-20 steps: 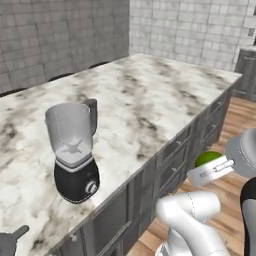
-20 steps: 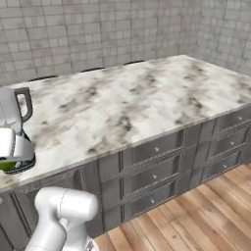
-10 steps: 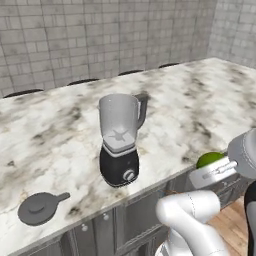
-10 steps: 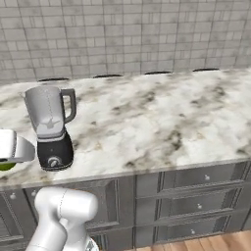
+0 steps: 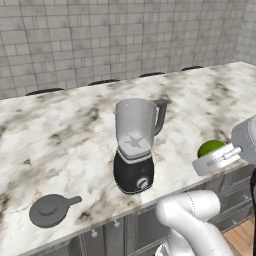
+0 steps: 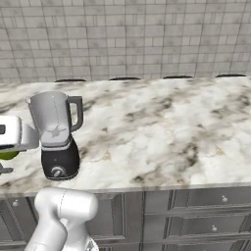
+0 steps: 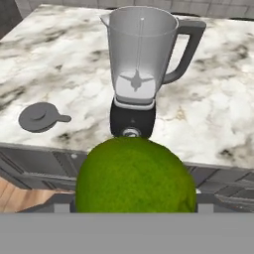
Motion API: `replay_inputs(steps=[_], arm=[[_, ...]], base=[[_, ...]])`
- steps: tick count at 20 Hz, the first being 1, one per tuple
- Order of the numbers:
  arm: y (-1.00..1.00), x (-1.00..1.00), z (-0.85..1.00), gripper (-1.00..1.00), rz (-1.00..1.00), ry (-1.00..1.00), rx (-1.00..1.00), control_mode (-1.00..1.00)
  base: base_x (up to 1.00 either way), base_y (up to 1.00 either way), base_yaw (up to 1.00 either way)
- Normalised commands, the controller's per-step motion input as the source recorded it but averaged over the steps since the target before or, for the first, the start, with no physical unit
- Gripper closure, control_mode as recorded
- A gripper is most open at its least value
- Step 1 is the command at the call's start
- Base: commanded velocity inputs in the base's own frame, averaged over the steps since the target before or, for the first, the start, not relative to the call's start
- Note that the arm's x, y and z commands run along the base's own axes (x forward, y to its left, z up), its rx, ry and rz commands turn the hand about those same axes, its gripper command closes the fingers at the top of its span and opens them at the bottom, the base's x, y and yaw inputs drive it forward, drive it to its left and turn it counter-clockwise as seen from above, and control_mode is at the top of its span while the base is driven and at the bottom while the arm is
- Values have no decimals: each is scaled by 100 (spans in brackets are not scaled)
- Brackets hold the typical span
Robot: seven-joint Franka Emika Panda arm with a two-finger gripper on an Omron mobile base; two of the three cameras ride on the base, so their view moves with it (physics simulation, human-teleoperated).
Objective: Grab the lime and lemon wedge from the fridge, place them in the blender, close the lid, and turn on the blender to create a marinade.
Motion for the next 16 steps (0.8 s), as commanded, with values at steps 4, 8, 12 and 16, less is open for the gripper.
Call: replay_inputs(steps=[4, 8, 12, 16], arm=[[31, 78, 96, 100, 5, 2, 0, -100], [48, 97, 55, 100, 1, 1, 0, -100], [27, 99, -5, 100, 0, -1, -2, -100], [9, 98, -34, 100, 0, -1, -4, -100]], base=[[0, 0, 0], [0, 0, 0], [0, 0, 0], [0, 0, 0]])
